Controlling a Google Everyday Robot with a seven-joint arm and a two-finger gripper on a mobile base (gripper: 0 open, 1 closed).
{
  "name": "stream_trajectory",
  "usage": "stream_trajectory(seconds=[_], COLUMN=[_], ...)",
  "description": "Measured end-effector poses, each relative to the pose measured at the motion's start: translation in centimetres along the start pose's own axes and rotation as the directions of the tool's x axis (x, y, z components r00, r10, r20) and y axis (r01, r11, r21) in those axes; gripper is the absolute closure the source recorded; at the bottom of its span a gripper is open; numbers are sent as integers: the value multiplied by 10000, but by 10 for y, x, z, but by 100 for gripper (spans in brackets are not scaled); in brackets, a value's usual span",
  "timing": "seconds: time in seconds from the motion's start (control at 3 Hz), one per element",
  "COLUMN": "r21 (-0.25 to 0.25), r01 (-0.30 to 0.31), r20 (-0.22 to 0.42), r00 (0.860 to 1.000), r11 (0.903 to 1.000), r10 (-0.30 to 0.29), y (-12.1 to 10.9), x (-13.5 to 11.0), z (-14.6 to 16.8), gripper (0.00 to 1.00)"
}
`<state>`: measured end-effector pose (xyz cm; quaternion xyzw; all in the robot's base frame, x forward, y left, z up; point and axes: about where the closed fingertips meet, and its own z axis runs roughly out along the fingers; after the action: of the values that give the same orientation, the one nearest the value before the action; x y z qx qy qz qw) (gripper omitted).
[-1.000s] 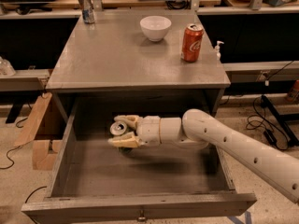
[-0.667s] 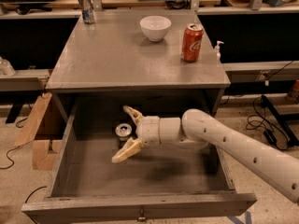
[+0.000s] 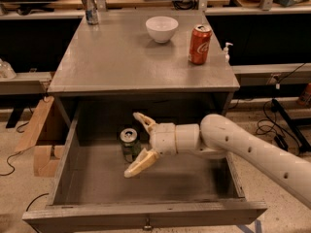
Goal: Place green can into top drawer
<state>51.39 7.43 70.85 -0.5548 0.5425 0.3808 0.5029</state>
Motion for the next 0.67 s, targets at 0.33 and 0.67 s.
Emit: stream_trajectory(seconds=[0.33, 0.67], r21=[-137, -223], r01=[320, 804], r20=[-460, -934], r00=[9984, 9922], r11=[9994, 9965], r10=[-326, -822], y=[20, 20], x=[-21, -52], z=[-31, -62], gripper=[0, 0])
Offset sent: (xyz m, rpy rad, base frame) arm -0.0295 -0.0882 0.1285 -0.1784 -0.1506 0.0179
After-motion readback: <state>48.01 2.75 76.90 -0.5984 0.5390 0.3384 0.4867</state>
